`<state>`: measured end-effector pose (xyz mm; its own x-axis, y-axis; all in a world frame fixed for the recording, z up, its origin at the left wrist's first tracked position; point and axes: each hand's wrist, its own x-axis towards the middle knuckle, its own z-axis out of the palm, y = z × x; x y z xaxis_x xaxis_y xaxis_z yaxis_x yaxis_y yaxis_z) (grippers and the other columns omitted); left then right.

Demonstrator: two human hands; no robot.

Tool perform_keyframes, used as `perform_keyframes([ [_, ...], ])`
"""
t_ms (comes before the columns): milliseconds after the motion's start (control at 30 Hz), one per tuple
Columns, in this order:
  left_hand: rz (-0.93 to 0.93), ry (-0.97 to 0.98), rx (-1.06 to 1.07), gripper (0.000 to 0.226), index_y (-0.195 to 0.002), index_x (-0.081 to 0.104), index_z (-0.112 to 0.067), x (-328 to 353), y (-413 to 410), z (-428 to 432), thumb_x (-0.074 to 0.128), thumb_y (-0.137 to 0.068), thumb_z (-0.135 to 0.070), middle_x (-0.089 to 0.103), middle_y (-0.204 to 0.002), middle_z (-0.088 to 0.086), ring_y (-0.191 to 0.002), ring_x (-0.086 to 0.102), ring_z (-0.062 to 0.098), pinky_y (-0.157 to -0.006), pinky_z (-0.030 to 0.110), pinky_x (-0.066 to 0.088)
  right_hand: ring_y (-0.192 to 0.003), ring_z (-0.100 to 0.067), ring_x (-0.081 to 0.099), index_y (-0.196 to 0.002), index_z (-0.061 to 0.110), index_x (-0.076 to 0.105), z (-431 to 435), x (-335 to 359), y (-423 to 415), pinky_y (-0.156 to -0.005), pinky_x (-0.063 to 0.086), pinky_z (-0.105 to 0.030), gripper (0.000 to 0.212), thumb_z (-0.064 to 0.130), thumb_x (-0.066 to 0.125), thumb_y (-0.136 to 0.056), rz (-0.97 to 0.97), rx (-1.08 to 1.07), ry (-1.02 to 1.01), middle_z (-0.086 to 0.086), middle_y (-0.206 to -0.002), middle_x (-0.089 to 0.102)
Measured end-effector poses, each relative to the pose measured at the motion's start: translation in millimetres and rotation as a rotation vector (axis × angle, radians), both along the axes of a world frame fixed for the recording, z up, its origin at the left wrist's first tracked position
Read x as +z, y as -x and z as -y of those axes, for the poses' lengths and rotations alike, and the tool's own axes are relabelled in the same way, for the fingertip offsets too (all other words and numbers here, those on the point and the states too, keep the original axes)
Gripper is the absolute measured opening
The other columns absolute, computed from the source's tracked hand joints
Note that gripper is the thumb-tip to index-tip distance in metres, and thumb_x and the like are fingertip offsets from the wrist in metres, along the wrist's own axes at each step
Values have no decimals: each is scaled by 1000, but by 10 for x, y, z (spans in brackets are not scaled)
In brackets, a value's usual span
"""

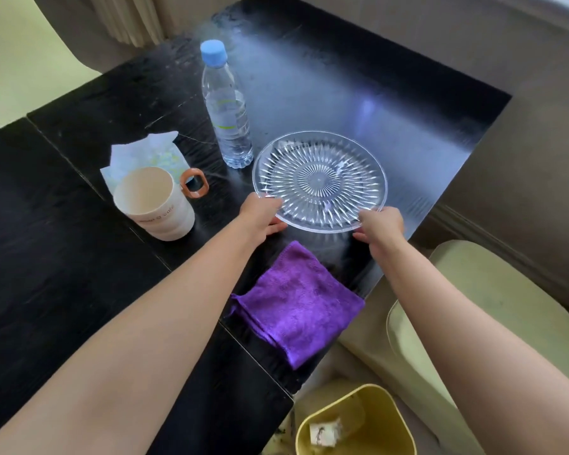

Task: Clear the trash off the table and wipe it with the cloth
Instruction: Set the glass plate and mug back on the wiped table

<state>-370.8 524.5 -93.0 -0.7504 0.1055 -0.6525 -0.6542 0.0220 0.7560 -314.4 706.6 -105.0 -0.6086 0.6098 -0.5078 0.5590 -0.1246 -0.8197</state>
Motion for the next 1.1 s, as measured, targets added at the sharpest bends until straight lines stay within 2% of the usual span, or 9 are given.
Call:
perform_keyframes([
  [100, -26, -110, 93, 33, -107, 54, -4, -16, 8, -19, 37, -85, 15, 60, -93, 13, -74, 61, 21, -49, 32, 58, -76, -23, 59, -77, 11, 50, 6, 49, -61, -42, 52, -19, 15, -3, 51, -83, -79, -12, 88, -11, -90, 56],
  [233, 5, -158, 170, 49, -124, 42, 7, 11, -128, -19, 29, -80, 23, 57, -117, 25, -94, 63, 37, -50, 41, 59, -77, -24, 61, -75, 14, 46, -1, 133, -212, -47, 54, -22, 19, -3, 50, -83, -137, 17, 89, -13, -90, 56],
  [333, 5, -242, 244, 48, -120, 39, -2, 114, -330, 38, 31, -81, 24, 61, -103, 19, -82, 66, 31, -53, 39, 59, -64, -17, 55, -79, 11, 50, -4, 306, -357, -44, 53, -20, 17, -5, 49, -83, -216, 49, 101, -9, -78, 53],
  [433, 5, -290, 276, 43, -121, 41, -5, 289, -577, 159, 37, -85, 20, 63, -102, 16, -79, 67, 26, -56, 35, 60, -68, -19, 58, -86, 8, 56, 23, 437, -457, -51, 56, -23, 12, -2, 50, -83, -261, 146, 89, -10, -81, 57],
  [533, -13, -285, 312, 39, -120, 45, -5, 426, -788, 337, 40, -87, 15, 66, -93, 11, -75, 69, 23, -58, 33, 60, -75, -18, 62, -84, 15, 58, 124, 526, -444, -67, 54, -30, 13, 13, 48, -91, -290, 168, 145, -7, -88, 62],
  [633, -77, -234, 347, 35, -118, 47, -8, 545, -1021, 576, 41, -89, 11, 68, -97, 12, -74, 73, 21, -64, 35, 61, -75, -17, 62, -82, 16, 60, 258, 596, -377, -67, 52, -30, 30, 29, 38, -97, -285, 163, 209, -4, -85, 65],
  [833, -154, -175, 458, 30, -118, 49, -6, 833, -1584, 1159, 41, -93, 7, 68, -103, 17, -85, 73, 28, -70, 38, 61, -58, -8, 58, -83, 11, 63, 660, 734, -409, -49, 49, -17, 28, 13, 39, -96, -347, 432, 153, -3, -74, 61],
  [1000, -173, -126, 593, 27, -115, 54, -6, 939, -2011, 1726, 42, -94, 5, 68, -105, 20, -89, 72, 33, -69, 37, 61, -63, -14, 58, -89, 7, 67, 1124, 735, -337, -61, 51, -26, 22, 10, 46, -94, -328, 784, 178, -7, -74, 62],
  [1100, -157, -108, 680, 22, -106, 54, -7, 856, -2146, 1993, 42, -93, 6, 66, -107, 23, -87, 72, 33, -67, 37, 61, -51, -9, 56, -93, 7, 64, 1433, 702, -237, -53, 50, -22, 15, 13, 49, -95, -266, 911, 235, -4, -70, 60],
])
